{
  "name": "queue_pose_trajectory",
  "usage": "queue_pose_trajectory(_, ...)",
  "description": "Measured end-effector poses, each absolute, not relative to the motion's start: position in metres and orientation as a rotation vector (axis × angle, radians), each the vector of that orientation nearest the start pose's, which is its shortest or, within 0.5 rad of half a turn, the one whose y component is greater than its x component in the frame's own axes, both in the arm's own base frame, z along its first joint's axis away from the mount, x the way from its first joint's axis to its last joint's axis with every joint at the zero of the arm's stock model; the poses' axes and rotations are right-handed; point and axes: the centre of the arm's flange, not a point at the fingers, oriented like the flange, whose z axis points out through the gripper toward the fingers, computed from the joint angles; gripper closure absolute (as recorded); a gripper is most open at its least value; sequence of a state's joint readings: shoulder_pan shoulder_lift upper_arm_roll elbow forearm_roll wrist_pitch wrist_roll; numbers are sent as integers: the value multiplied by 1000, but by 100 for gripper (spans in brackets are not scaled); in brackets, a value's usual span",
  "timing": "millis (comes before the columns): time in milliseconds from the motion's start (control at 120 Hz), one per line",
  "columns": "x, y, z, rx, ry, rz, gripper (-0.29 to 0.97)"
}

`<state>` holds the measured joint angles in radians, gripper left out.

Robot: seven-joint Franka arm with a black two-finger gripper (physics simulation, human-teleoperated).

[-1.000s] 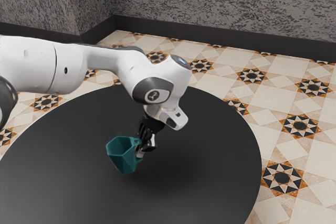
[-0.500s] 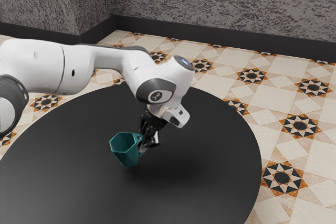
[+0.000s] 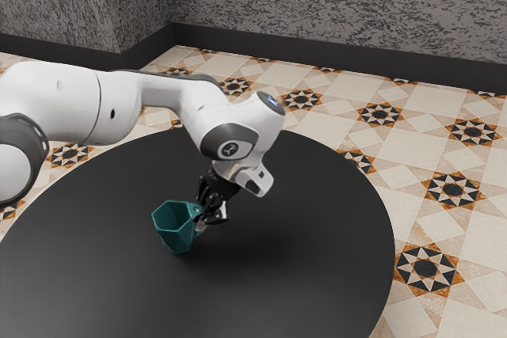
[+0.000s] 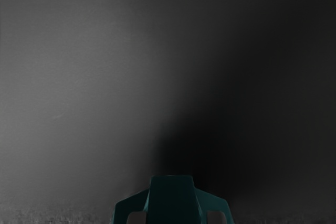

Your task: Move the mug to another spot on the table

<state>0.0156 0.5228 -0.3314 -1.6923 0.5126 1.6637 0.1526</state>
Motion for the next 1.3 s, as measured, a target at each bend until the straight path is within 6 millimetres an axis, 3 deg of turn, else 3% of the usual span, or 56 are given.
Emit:
queue_pose_trajectory(258, 591, -133, 272, -2565, 857, 723, 70)
queue_pose_trajectory(500, 582, -151, 266, -2568, 881, 745, 70)
queue_pose_trajectory(775, 579, -154, 251, -2571, 879, 775, 70)
queue_pose_trajectory(1025, 575, -162, 251, -2599, 876, 797, 25)
queue_pose_trajectory(1300, 578, -162, 259, -2610, 868, 783, 7)
